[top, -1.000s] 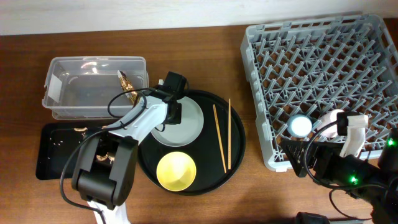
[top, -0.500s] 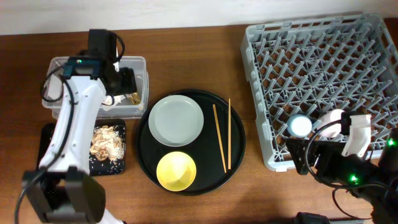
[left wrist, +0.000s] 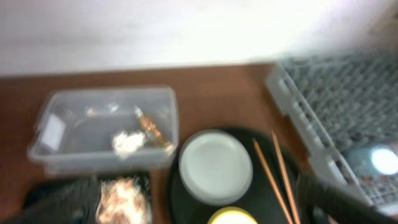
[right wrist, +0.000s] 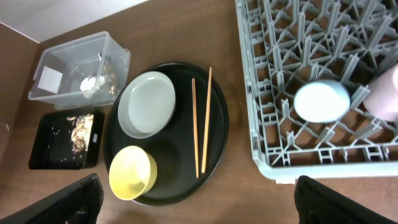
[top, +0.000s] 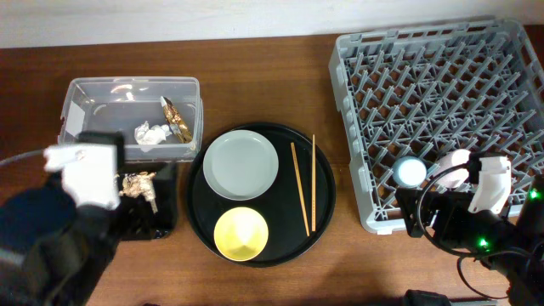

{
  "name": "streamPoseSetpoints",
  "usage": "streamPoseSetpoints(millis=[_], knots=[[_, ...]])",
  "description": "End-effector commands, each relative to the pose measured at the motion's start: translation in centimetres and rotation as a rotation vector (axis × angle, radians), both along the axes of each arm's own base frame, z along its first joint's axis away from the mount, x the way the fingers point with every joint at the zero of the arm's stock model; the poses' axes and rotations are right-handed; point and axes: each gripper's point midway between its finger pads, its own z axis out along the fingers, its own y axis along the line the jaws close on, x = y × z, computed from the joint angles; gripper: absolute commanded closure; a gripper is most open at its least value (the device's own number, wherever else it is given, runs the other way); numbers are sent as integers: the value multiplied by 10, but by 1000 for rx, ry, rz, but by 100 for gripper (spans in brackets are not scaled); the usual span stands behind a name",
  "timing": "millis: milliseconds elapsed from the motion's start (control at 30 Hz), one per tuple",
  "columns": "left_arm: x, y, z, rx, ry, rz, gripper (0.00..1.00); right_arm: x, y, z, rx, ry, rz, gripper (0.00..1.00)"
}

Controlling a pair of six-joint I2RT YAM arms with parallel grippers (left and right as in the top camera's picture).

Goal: Sort waste into correct bins and load items into the dishwasher rack
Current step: 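Release the wrapper into the clear bin and retract the left arm, then grasp the yellow bowl with the right gripper and move it to the rack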

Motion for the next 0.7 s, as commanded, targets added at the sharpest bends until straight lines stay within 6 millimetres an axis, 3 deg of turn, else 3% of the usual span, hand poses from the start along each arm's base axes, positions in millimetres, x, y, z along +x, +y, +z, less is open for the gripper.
streamPoseSetpoints(millis=[0, 100, 167, 233, 267, 333, 400, 467, 600, 667], knots=[[-13, 2, -23, -1, -166, -69, 1, 0, 0, 1, -10, -7, 3, 1], [-31, 11, -75, 68, -373, -75, 1, 0, 0, 1, -10, -7, 3, 1], [-33, 7, -114, 57, -427, -96, 0, 0, 0, 1, -10, -7, 3, 1], [-24, -9, -145, 51, -493, -185, 0, 0, 0, 1, -10, -7, 3, 1], [-3, -18, -171, 39, -545, -229, 1, 0, 0, 1, -10, -7, 3, 1], [16, -27, -203, 33, -648, -267, 0, 0, 0, 1, -10, -7, 3, 1], [17, -33, -221, 23, -610, -303, 1, 0, 0, 1, -10, -7, 3, 1], [17, -33, -253, 15, -475, -306, 1, 0, 0, 1, -10, -7, 3, 1], [17, -33, -253, 14, -472, -306, 1, 0, 0, 1, -10, -7, 3, 1], [17, -33, -253, 14, -472, -306, 1, -2, 14, 7, 79, -10, 38, 1]])
